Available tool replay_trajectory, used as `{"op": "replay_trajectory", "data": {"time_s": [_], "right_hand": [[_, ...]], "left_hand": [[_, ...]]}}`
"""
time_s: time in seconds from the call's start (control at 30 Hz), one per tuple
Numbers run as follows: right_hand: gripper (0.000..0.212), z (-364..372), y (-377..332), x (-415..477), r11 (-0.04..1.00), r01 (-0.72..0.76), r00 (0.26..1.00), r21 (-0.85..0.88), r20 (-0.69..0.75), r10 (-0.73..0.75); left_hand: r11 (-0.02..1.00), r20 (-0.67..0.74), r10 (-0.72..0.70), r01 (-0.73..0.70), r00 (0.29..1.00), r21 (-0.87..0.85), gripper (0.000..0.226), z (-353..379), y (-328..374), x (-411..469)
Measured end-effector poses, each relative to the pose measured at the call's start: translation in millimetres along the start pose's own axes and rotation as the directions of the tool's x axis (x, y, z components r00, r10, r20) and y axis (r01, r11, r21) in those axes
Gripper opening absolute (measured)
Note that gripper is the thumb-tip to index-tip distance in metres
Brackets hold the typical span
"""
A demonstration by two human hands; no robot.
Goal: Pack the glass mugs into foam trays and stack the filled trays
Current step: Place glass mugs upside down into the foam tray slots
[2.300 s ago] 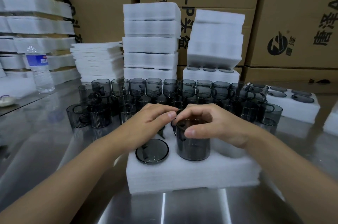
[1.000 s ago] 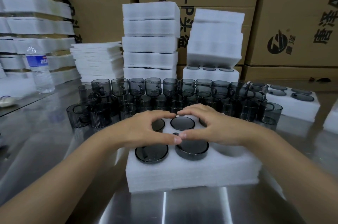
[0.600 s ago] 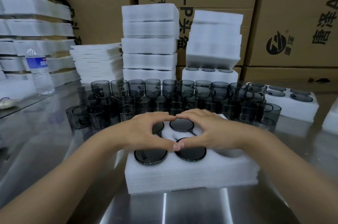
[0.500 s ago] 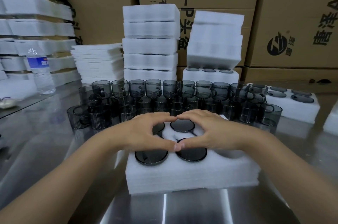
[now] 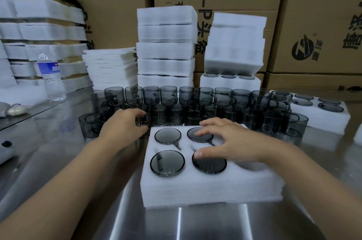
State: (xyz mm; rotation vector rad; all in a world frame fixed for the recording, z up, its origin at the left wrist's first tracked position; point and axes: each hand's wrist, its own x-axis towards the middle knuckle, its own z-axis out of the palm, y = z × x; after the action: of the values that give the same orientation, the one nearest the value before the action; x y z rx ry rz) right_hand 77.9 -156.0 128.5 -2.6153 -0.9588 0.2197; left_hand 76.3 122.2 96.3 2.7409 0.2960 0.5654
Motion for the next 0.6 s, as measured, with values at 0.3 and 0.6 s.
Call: {"op": "replay_trajectory", "data": {"time_s": [0.3, 0.6], "right_hand": [[0.084, -1, -2, 0, 1.000, 0.001, 1.000, 0.002, -0.001, -0.001], [0.088, 0, 0, 1, 1.000, -0.013, 1.000, 0.002, -0.016, 0.013]], "left_hand": [[0.995, 0.063, 0.067, -0.072, 0.996, 0.075, 0.047, 8, -1, -3], [0.993, 0.035, 0.115, -0.114, 0.993, -0.027, 0.027, 14, 1, -4]]}}
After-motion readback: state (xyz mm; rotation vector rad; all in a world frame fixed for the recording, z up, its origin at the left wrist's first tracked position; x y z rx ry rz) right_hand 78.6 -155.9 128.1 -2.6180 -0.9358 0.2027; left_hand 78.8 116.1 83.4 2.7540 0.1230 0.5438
